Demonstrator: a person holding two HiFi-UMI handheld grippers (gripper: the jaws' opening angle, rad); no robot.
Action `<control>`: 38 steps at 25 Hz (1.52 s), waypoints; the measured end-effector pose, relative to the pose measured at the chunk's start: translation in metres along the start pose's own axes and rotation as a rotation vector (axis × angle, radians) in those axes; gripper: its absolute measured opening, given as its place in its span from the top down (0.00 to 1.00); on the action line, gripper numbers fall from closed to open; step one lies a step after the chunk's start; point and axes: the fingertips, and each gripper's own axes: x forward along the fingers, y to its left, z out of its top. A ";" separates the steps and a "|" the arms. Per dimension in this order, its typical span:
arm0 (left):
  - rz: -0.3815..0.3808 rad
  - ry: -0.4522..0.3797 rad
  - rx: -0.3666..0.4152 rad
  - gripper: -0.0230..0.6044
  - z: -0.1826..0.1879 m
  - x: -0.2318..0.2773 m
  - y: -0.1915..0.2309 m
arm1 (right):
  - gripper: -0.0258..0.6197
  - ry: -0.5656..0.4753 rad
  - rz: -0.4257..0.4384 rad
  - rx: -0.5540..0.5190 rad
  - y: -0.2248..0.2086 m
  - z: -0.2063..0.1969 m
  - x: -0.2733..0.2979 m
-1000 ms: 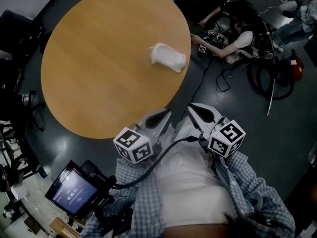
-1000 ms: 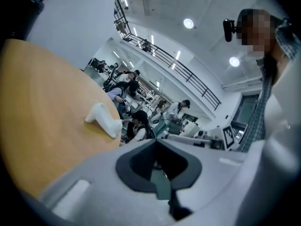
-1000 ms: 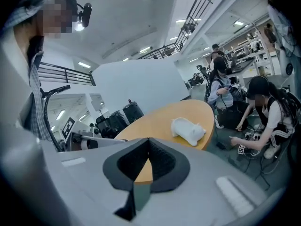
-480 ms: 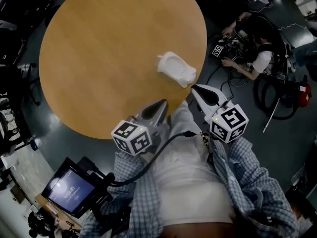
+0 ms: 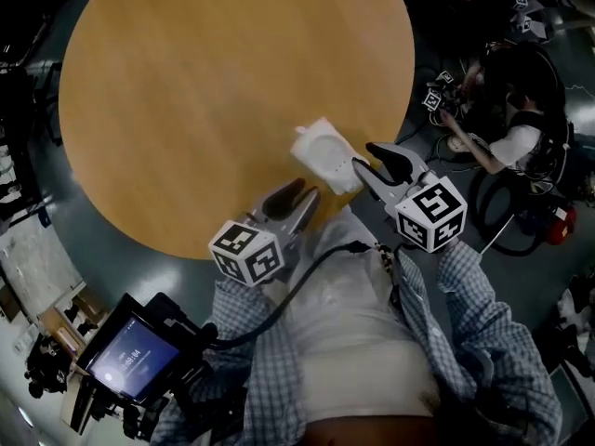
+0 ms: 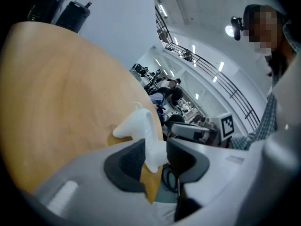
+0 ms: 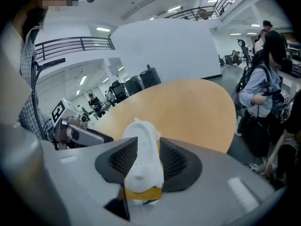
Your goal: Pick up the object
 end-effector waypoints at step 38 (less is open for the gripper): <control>0.100 -0.073 -0.136 0.76 0.018 0.040 0.009 | 0.78 0.123 0.312 0.099 0.003 0.005 0.029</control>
